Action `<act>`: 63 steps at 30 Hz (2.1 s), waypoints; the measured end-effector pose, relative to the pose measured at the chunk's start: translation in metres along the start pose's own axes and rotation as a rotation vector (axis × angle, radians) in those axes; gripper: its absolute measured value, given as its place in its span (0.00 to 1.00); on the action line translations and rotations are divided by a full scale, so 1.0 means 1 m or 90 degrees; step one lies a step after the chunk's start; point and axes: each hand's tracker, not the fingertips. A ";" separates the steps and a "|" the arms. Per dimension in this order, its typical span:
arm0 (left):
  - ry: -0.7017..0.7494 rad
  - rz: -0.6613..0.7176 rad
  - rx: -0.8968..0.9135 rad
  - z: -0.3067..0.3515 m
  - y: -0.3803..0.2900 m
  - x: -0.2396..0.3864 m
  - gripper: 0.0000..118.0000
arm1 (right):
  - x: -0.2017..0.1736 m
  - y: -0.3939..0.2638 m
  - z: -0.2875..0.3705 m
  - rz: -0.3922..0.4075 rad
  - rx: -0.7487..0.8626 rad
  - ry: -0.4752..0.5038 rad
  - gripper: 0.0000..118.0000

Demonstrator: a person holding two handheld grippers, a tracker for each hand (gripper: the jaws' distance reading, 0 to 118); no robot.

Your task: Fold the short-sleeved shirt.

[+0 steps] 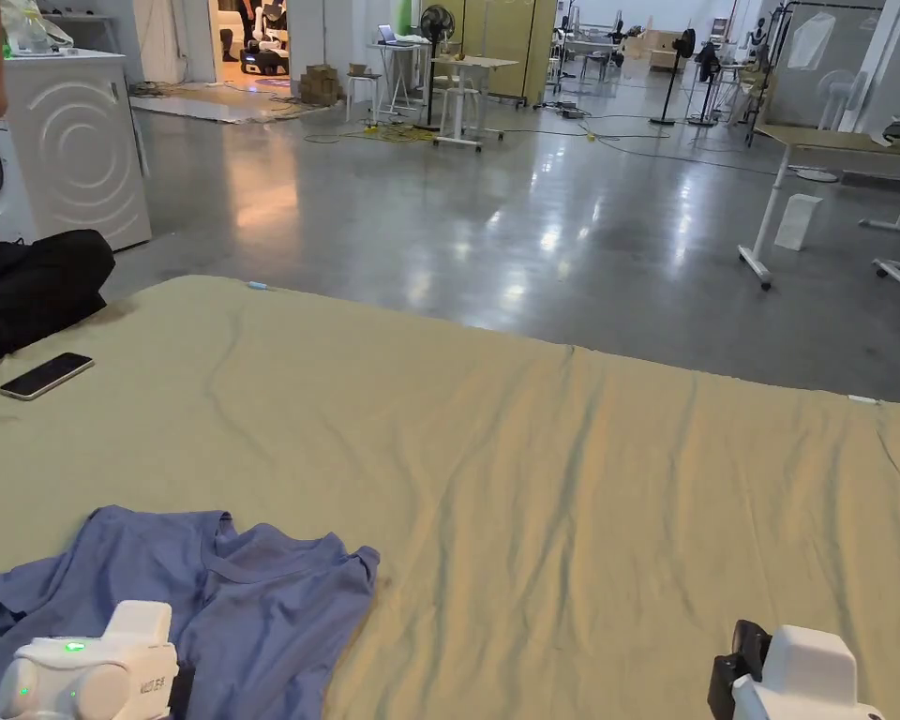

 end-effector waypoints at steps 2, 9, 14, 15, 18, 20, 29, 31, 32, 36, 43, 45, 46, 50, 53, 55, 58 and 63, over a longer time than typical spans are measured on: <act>-0.002 0.008 0.048 0.014 0.005 -0.003 0.02 | 0.000 -0.002 -0.002 0.001 -0.001 0.001 0.00; -0.041 0.014 0.181 0.065 0.025 0.004 0.02 | -0.001 -0.001 -0.004 -0.004 0.002 0.004 0.00; -0.074 0.005 0.262 0.106 0.046 0.028 0.02 | 0.002 0.000 -0.002 -0.013 0.011 -0.001 0.00; -0.084 0.001 0.280 0.114 0.051 0.034 0.02 | 0.004 0.002 -0.001 -0.014 0.012 -0.003 0.00; -0.108 -0.010 0.332 0.139 0.071 0.055 0.02 | 0.011 0.007 0.004 -0.021 0.021 -0.011 0.00; -0.128 -0.027 0.358 0.151 0.087 0.068 0.02 | 0.017 0.010 0.008 -0.021 0.028 -0.017 0.00; -0.256 -0.101 0.463 0.224 0.144 0.174 0.02 | 0.057 0.027 0.032 -0.033 0.072 -0.058 0.00; -0.290 -0.122 0.479 0.236 0.149 0.202 0.02 | 0.068 0.029 0.039 -0.033 0.080 -0.069 0.00; -0.311 -0.130 0.486 0.241 0.152 0.217 0.02 | 0.074 0.030 0.043 -0.034 0.085 -0.077 0.00; -0.396 -0.166 0.478 0.254 0.148 0.276 0.02 | 0.098 0.028 0.056 -0.033 0.102 -0.111 0.00; -0.508 -0.223 0.382 0.233 0.094 0.377 0.02 | 0.134 0.023 0.076 -0.038 0.106 -0.162 0.00; -0.532 -0.247 0.333 0.217 0.070 0.401 0.02 | 0.141 0.020 0.080 -0.043 0.102 -0.171 0.00; -0.530 -0.248 0.307 0.209 0.055 0.412 0.02 | 0.143 0.019 0.082 -0.044 0.099 -0.176 0.00; -0.543 -0.275 0.198 0.165 -0.003 0.446 0.02 | 0.151 0.011 0.086 -0.050 0.088 -0.187 0.00; -0.539 -0.273 0.139 0.139 -0.040 0.455 0.02 | 0.153 0.004 0.087 -0.055 0.077 -0.189 0.00; -0.525 -0.281 0.103 0.129 -0.056 0.459 0.10 | 0.153 0.002 0.087 -0.058 0.068 -0.188 0.00; -0.505 -0.282 0.090 0.122 -0.065 0.450 0.50 | 0.151 -0.001 0.085 -0.054 0.058 -0.178 0.00; -0.443 -0.214 0.202 0.141 -0.041 0.403 0.74 | 0.141 0.004 0.082 -0.032 0.065 -0.154 0.00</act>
